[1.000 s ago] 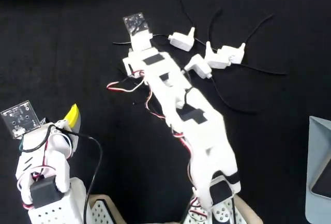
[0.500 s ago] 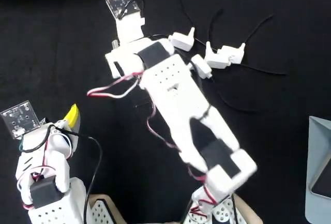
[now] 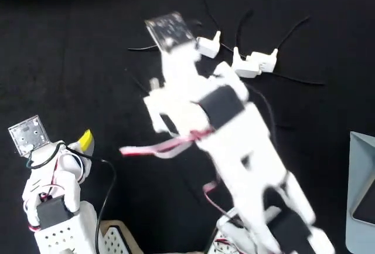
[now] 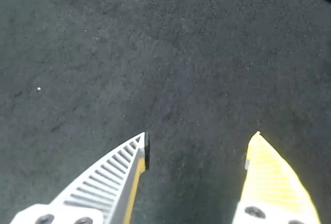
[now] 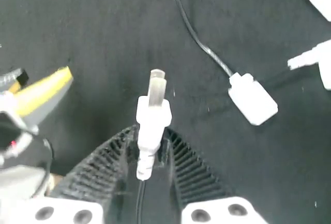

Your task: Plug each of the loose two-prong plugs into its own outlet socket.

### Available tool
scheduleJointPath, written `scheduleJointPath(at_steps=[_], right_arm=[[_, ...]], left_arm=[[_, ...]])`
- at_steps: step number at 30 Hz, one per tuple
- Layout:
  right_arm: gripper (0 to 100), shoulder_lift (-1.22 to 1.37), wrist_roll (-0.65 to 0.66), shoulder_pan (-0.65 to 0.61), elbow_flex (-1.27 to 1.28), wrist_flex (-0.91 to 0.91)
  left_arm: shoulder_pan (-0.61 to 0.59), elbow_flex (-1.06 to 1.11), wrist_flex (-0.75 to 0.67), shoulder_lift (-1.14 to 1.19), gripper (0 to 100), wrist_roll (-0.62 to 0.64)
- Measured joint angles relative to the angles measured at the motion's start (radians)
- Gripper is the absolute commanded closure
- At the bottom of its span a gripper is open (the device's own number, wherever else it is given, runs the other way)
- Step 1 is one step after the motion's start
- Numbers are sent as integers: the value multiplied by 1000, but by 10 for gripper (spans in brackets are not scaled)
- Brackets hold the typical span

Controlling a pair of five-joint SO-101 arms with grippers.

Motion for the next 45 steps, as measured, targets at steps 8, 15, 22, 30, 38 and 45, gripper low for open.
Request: scheduleJointPath(at_steps=[8, 15, 22, 30, 38, 45], right_arm=[[987, -459, 0, -2, 508, -75], [987, -741, 38, -2, 930, -183], [867, -839, 38, -2, 1007, -195], [833, -701, 23, -2, 1008, -206], [850, -681, 215, -2, 985, -206], [850, -669, 367, 0, 985, -147]], left_arm=[[0, 0, -5, 0, 694, 0], [0, 0, -5, 0, 695, 0], [0, 12, -5, 0, 695, 0], [0, 12, -5, 0, 695, 0], [0, 12, -5, 0, 695, -2], [0, 12, -5, 0, 695, -2]])
